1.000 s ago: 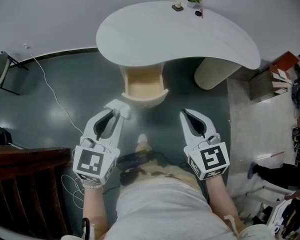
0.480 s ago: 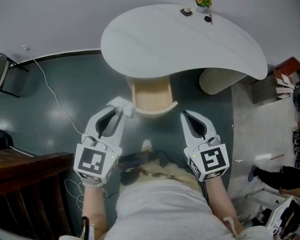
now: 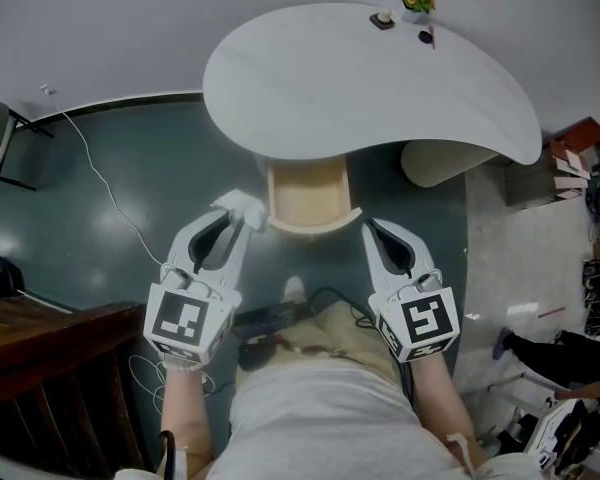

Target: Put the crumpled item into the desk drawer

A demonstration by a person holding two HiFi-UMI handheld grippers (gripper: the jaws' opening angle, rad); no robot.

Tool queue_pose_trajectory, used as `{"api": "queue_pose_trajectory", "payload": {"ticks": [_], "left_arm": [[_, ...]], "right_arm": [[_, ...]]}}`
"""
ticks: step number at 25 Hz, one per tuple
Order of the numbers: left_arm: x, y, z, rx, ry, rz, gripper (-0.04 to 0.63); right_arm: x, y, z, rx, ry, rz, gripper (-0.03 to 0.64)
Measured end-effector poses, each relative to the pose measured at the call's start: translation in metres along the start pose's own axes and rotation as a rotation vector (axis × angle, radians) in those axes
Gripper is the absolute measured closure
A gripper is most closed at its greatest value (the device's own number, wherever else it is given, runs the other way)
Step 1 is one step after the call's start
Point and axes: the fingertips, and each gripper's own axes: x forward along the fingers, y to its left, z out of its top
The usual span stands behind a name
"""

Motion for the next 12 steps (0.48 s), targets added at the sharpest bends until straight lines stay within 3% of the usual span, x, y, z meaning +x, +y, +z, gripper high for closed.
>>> {"api": "queue_pose_trajectory", "payload": {"ticks": [12], "left_arm": [[0.024, 0.007, -0.001, -0.028, 0.009, 0.012, 0.531]], "right_arm": [[0.014, -0.024, 0.003, -0.012, 0.014, 0.005, 0.612]]}}
